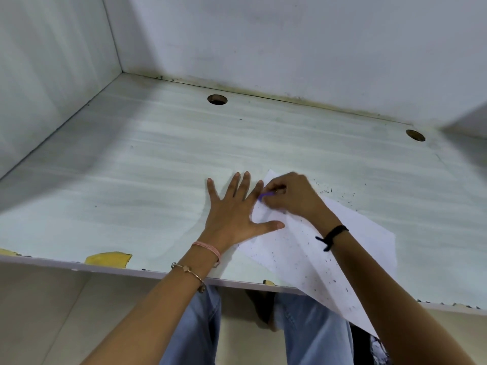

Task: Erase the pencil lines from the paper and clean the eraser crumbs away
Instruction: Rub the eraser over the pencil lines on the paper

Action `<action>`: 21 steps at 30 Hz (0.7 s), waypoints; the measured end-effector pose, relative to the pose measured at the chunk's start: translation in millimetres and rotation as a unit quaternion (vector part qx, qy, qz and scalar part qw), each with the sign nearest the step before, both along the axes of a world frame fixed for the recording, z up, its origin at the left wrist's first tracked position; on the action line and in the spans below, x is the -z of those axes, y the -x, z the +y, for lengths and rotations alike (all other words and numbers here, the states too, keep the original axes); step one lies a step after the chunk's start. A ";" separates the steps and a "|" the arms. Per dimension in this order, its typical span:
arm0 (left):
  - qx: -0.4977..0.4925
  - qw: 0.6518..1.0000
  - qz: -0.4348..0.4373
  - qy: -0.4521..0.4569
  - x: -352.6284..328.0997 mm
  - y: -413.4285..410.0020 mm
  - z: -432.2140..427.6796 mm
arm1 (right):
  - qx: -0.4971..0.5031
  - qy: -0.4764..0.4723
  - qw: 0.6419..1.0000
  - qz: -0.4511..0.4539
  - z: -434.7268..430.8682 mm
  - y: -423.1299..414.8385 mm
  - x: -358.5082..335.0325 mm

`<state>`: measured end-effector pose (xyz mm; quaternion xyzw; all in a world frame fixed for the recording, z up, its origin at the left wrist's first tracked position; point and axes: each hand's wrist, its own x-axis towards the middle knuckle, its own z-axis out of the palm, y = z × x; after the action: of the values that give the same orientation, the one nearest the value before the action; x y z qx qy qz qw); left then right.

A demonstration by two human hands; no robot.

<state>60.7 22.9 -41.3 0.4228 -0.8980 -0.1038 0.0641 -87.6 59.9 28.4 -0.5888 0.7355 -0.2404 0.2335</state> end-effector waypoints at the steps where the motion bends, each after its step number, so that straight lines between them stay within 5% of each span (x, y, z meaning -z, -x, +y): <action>1: 0.000 1.000 -0.001 0.006 0.2 0.0 0.2 | -0.029 -0.027 0.999 -0.008 5.2 -4.2 -1.6; 7: -0.001 1.000 -0.004 -0.015 -3.7 -1.9 1.2 | 0.121 0.032 0.992 0.014 -19.1 30.1 -2.7; 13: 0.000 1.000 -0.009 0.006 -1.5 -0.4 0.6 | -0.053 -0.016 0.998 0.023 9.6 -5.6 -2.2; 18: 0.000 1.000 0.002 -0.023 -4.7 -2.4 1.8 | 0.093 0.047 0.995 -0.007 -18.9 29.2 2.3; 21: 0.000 1.000 0.007 -0.016 -2.6 -1.4 1.6 | 0.053 0.031 0.998 -0.013 -8.1 16.6 -0.6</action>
<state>62.1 24.5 -38.7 0.4230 -0.8957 -0.1213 0.0633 -104.3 51.8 29.0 -0.5528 0.7548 -0.2825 0.2120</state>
